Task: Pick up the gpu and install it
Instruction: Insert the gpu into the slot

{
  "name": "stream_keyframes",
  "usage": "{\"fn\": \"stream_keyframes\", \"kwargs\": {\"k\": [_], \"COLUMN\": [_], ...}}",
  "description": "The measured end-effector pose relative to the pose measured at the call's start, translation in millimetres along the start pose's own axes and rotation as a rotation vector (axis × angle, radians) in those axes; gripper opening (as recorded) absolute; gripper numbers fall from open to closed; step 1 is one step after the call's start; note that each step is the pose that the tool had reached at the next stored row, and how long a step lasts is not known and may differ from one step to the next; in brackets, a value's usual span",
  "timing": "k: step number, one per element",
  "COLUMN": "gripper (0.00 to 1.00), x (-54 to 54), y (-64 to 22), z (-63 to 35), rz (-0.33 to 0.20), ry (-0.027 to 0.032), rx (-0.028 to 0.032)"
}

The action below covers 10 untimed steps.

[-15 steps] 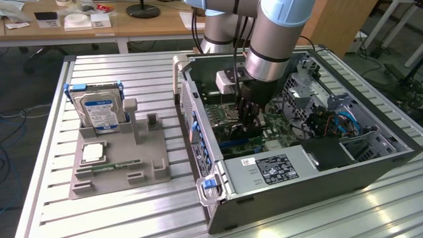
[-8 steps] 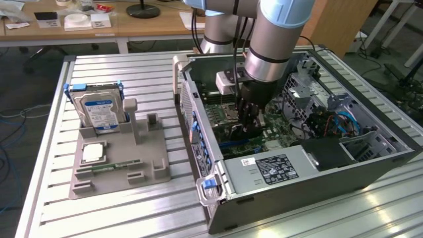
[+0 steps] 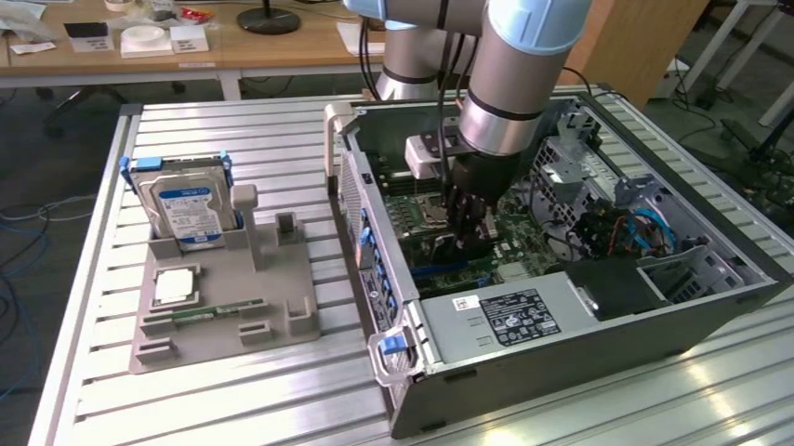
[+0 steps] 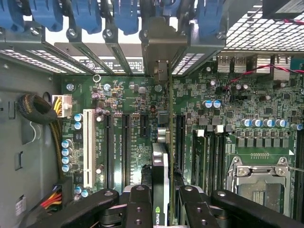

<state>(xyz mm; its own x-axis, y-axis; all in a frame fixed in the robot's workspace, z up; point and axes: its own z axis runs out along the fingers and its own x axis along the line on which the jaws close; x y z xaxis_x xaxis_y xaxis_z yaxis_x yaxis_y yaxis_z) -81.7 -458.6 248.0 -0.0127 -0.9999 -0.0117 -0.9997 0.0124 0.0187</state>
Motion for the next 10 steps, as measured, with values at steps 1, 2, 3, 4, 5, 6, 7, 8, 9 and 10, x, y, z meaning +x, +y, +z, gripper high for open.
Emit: {"fn": "stream_keyframes", "kwargs": {"k": [1, 2, 3, 4, 5, 6, 7, 8, 9, 10], "gripper": [0.27, 0.27, 0.27, 0.27, 0.27, 0.27, 0.27, 0.27, 0.27, 0.27], "x": [0.0, 0.0, 0.0, 0.0, 0.0, 0.0, 0.0, 0.0, 0.1, 0.1], "y": [0.0, 0.0, 0.0, 0.0, 0.0, 0.0, 0.0, 0.0, 0.0, 0.0], "z": [0.2, 0.6, 1.1, 1.5, 1.8, 2.2, 2.5, 2.9, 3.2, 3.5], "rz": [0.001, 0.002, 0.002, 0.003, 0.003, 0.003, 0.003, 0.004, 0.004, 0.004], "ry": [0.0003, 0.0002, -0.0001, 0.0, 0.0001, 0.0001, 0.0003, 0.0005, 0.0006, 0.0006], "rx": [-0.0001, -0.0001, 0.0, 0.0, 0.0, 0.0, -0.0002, -0.0004, -0.0003, -0.0004]}}
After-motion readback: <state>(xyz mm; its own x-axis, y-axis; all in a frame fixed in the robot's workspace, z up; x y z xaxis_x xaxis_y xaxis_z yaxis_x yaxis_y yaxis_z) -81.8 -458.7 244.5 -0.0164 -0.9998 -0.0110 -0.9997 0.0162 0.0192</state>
